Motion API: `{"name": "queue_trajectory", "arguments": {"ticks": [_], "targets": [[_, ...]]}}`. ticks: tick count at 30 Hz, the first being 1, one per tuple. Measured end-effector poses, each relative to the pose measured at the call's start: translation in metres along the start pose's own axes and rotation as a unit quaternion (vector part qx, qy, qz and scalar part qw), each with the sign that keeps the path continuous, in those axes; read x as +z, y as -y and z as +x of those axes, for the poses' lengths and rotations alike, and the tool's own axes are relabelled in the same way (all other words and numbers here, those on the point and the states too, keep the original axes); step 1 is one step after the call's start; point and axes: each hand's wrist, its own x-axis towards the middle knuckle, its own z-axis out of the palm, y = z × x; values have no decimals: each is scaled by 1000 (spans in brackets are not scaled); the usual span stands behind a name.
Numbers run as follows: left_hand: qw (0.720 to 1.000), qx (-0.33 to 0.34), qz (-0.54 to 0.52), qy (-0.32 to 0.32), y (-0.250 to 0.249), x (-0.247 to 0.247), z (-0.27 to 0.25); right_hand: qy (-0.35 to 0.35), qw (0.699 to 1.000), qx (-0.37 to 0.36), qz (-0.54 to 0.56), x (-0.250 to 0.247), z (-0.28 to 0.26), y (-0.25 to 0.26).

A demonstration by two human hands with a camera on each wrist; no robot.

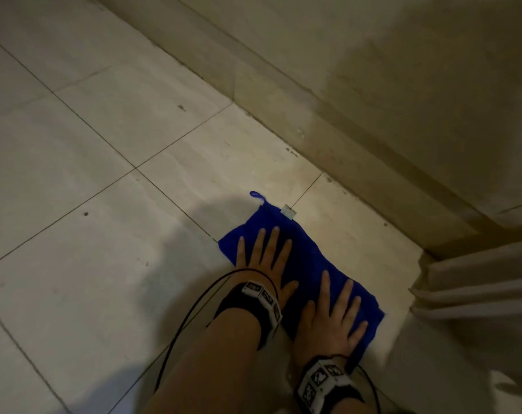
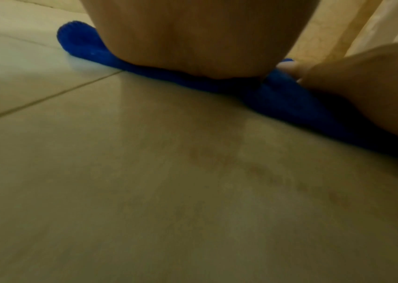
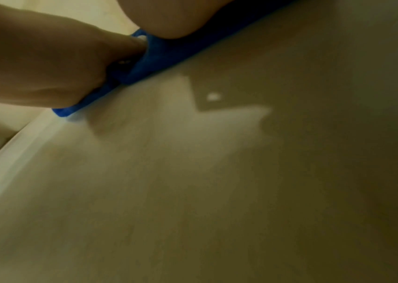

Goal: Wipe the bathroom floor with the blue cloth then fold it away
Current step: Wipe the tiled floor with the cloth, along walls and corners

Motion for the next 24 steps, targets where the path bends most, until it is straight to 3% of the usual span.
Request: {"name": "queue_trajectory", "arguments": {"ticks": [6, 14, 24], "targets": [[1000, 19, -10, 11, -36, -28, 60, -8, 998, 40, 58, -23, 62, -16], [999, 34, -16, -28, -71, -50, 127, -54, 994, 68, 61, -51, 134, -30], [999, 24, -9, -48, -81, -56, 146, -71, 993, 78, 61, -54, 154, -26]]}}
